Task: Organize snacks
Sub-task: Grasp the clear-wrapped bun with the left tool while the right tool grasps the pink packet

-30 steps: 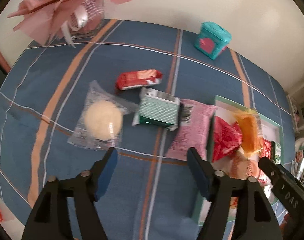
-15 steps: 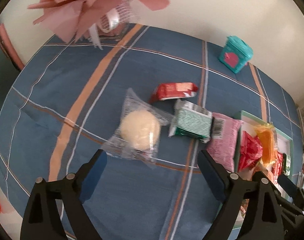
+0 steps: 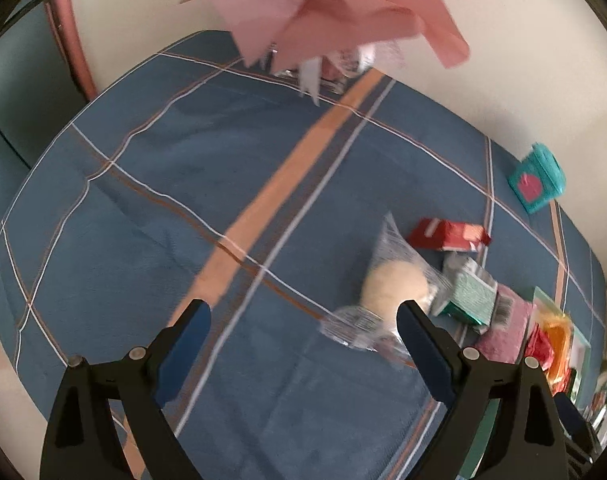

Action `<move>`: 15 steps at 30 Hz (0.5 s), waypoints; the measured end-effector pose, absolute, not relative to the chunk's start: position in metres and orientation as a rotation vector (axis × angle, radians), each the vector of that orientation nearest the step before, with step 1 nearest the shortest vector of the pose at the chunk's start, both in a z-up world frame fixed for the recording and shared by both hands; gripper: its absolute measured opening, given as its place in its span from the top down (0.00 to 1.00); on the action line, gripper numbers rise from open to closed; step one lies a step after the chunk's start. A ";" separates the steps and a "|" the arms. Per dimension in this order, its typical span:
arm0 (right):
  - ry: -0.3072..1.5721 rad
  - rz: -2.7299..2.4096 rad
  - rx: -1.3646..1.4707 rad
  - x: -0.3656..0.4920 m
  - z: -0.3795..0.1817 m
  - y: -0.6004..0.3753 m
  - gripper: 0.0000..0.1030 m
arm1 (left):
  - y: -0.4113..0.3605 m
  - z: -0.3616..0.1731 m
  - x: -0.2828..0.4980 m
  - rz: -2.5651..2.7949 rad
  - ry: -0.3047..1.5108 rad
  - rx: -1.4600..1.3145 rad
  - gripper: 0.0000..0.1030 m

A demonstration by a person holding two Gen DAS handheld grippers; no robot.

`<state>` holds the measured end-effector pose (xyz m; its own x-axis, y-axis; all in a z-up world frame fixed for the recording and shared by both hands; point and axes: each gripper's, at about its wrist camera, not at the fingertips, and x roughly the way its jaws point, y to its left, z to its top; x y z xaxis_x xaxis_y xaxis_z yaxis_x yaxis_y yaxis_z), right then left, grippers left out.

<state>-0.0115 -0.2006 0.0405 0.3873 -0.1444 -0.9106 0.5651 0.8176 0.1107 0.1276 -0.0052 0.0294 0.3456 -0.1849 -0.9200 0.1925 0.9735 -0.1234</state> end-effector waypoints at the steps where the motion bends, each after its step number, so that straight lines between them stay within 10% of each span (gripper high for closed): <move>1: 1.083 -0.465 0.439 -0.009 0.040 -0.198 0.00 | -0.002 0.030 0.129 -0.244 1.188 0.001 0.08; 9: 1.032 -0.424 0.434 0.009 0.036 -0.191 0.01 | -0.011 0.025 0.136 -0.302 1.186 0.020 0.08; 15: 1.034 -0.434 0.428 0.018 0.024 -0.197 0.22 | -0.035 0.012 0.137 -0.379 1.216 0.070 0.08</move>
<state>0.0181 -0.1973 0.0240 0.4434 -0.1408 -0.8852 0.5328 0.8356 0.1339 0.1374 -0.0351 0.0122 0.2932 -0.2471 -0.9236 0.3214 0.9353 -0.1482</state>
